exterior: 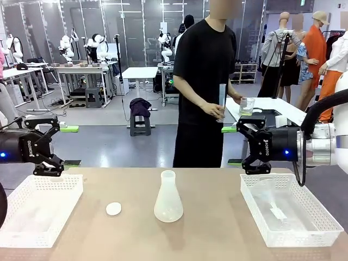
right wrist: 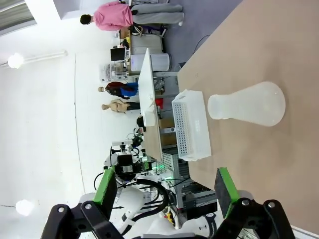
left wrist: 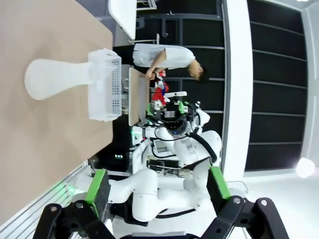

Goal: Prepare the solutions needed for the experiment.
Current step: Pick up the Plastic Funnel and insert it into the Big flask.

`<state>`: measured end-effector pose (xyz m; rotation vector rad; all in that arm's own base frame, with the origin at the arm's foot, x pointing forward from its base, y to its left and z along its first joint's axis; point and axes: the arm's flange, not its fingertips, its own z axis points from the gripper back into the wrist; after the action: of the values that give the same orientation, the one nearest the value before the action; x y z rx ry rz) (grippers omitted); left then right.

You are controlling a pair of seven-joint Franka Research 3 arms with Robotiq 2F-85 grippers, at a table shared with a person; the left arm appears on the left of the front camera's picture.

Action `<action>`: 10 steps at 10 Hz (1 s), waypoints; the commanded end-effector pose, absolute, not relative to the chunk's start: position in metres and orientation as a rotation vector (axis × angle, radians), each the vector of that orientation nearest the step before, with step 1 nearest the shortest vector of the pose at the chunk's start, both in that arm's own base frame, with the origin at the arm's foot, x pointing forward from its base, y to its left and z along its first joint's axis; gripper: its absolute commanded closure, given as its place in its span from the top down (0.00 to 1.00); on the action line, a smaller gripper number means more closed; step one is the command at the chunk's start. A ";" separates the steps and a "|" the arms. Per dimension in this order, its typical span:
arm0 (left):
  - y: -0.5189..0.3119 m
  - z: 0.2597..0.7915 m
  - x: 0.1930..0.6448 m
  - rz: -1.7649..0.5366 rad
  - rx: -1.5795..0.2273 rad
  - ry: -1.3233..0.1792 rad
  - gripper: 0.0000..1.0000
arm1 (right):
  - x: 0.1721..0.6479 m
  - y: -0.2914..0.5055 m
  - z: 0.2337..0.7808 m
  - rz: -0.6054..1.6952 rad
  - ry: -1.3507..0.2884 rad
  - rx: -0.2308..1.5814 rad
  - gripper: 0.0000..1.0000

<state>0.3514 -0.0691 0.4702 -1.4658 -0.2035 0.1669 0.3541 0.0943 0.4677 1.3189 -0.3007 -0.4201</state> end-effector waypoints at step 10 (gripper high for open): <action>-0.068 0.472 0.350 0.171 -1.433 -0.216 1.00 | 0.410 0.053 0.494 -0.209 -0.504 0.963 1.00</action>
<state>0.3512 -0.0660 0.4693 -1.4157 -0.2220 0.1690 0.3878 0.0723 0.4741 1.0897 -0.4558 -0.2803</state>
